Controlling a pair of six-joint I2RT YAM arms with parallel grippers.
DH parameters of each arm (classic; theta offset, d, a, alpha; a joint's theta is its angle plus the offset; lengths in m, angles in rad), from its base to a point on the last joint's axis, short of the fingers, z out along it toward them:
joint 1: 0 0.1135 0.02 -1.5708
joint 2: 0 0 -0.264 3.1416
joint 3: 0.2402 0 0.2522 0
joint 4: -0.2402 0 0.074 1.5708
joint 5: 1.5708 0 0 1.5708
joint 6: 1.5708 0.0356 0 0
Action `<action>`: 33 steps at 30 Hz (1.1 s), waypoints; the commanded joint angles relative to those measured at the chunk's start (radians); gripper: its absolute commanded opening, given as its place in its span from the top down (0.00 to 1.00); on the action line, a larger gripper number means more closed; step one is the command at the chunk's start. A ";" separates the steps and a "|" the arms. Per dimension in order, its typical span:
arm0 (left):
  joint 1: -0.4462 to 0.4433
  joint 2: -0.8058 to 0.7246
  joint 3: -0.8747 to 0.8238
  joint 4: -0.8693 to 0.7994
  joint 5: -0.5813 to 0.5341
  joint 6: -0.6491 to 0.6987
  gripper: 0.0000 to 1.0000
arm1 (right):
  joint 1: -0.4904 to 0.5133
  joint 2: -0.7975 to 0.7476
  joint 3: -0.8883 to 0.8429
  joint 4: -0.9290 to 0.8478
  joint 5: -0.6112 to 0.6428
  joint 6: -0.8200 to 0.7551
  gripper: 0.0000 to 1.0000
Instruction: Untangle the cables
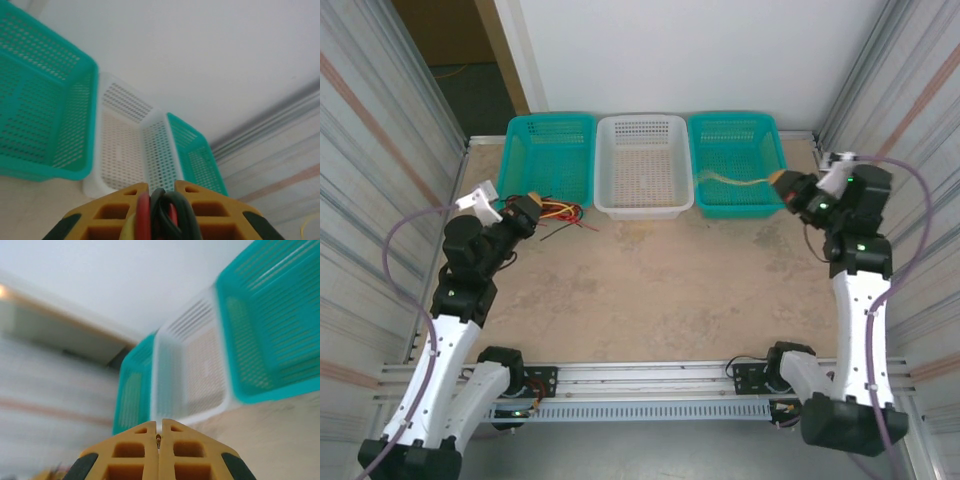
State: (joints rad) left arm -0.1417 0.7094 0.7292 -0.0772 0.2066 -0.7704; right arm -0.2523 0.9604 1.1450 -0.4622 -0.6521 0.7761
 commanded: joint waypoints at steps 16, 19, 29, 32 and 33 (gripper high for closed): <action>-0.356 0.218 -0.195 0.198 -0.018 -0.099 1.00 | -0.136 0.262 0.221 0.013 0.323 0.129 1.00; -0.418 0.407 -0.125 0.288 0.025 -0.096 1.00 | -0.082 0.328 0.242 0.066 0.459 0.146 1.00; -0.488 0.767 0.110 0.247 0.248 -0.085 0.01 | 0.074 0.562 0.328 0.223 0.738 0.179 1.00; -0.489 0.656 0.122 0.017 0.149 -0.008 0.01 | 0.111 0.606 0.322 0.271 0.777 0.178 1.00; -0.486 0.622 0.129 -0.065 0.128 0.022 0.01 | 0.125 0.619 0.321 0.284 0.801 0.174 1.00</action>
State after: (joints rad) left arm -0.6285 1.4353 0.8322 0.0525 0.3759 -0.8291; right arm -0.1551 1.5524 1.4384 -0.2508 0.0509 0.9352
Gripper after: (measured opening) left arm 0.986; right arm 0.061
